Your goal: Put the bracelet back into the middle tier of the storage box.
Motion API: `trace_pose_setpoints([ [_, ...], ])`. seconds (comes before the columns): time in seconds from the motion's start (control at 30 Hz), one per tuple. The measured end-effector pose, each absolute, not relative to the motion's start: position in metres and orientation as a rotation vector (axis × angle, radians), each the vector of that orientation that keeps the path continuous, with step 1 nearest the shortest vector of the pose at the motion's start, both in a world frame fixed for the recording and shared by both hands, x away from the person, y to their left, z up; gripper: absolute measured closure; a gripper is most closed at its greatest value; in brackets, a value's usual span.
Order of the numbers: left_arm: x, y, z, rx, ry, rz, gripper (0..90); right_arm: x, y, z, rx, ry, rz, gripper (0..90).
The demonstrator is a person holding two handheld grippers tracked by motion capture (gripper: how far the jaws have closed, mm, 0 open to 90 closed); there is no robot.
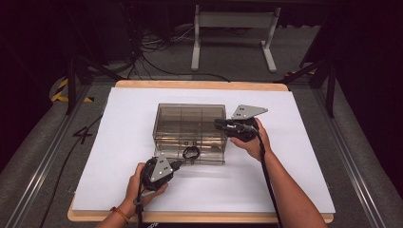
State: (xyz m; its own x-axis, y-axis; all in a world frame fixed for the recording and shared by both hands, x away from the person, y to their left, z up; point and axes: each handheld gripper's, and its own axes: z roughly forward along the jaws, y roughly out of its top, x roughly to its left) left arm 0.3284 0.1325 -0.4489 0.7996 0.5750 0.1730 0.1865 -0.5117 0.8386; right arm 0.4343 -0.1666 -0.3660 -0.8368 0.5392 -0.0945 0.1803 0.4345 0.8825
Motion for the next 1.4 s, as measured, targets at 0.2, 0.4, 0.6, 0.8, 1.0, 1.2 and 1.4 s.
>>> trace_pose_setpoints([
  [0.2,0.335,0.130,-0.448,2.093,0.567,0.577,89.6,0.438,-0.168,-0.369,0.636,2.334,1.372,85.4],
  [0.4,0.341,0.123,-0.451,2.093,0.573,0.590,89.7,0.439,-0.168,-0.370,0.653,2.335,1.380,86.1],
  [0.6,0.347,0.122,-0.453,2.078,0.600,0.614,89.7,0.439,-0.167,-0.369,0.649,2.335,1.372,86.2],
  [0.8,0.354,0.120,-0.449,2.066,0.611,0.627,89.7,0.439,-0.167,-0.370,0.661,2.335,1.376,86.4],
  [1.0,0.361,0.120,-0.446,2.041,0.632,0.632,89.7,0.438,-0.168,-0.370,0.664,2.335,1.380,86.5],
  [1.2,0.364,0.121,-0.438,2.027,0.623,0.651,89.8,0.438,-0.167,-0.370,0.657,2.335,1.372,86.8],
  [1.4,0.367,0.119,-0.436,2.035,0.617,0.615,89.8,0.438,-0.167,-0.370,0.656,2.334,1.372,86.8],
])
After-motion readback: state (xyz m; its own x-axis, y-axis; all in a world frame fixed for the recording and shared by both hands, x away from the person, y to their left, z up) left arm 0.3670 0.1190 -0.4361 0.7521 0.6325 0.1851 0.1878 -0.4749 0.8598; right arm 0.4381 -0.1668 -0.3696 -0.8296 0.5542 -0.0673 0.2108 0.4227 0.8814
